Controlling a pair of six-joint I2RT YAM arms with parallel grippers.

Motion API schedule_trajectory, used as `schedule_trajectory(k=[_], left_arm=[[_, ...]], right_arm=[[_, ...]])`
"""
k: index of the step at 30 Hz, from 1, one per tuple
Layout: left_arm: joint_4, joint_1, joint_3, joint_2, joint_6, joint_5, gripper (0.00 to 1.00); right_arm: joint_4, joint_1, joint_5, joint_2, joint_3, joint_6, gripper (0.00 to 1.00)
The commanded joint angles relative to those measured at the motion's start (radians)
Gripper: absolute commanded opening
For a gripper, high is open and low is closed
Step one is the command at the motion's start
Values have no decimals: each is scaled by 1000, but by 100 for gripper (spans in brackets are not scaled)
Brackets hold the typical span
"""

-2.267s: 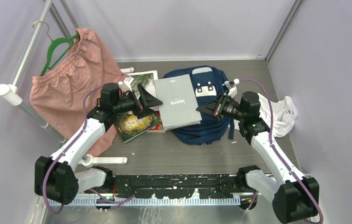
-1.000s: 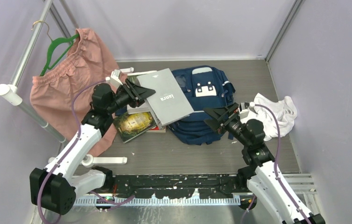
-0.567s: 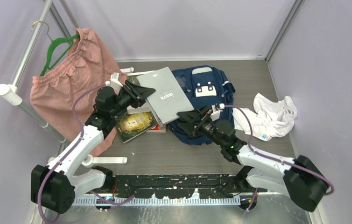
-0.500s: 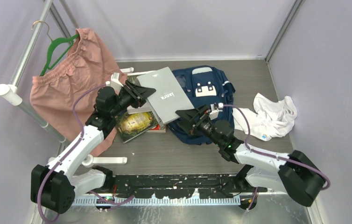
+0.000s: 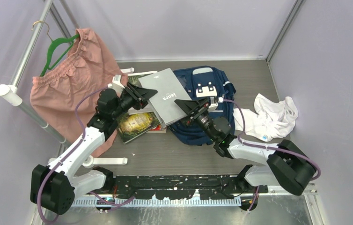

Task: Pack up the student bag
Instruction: Pick up the book from the center of the board.

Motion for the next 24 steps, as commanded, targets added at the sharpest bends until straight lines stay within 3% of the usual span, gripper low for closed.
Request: schedule_trajectory(k=[1, 9, 13, 16, 20, 24], left_arm=[[98, -6, -7, -32, -12, -7, 29], [69, -6, 9, -56, 18, -9, 27], [64, 13, 29, -61, 41, 31, 25], [21, 78, 93, -56, 92, 159, 23], [-26, 130, 189, -2, 159, 416, 22], [-61, 129, 267, 78, 220, 690, 18]], right_arm=[[177, 6, 31, 62, 43, 10, 100], [145, 6, 48, 24, -18, 15, 99], [4, -19, -1, -59, -32, -13, 100], [-126, -90, -47, -190, -96, -18, 100], [-413, -266, -220, -437, -141, -67, 100], [-989, -408, -352, -654, 57, -382, 100]])
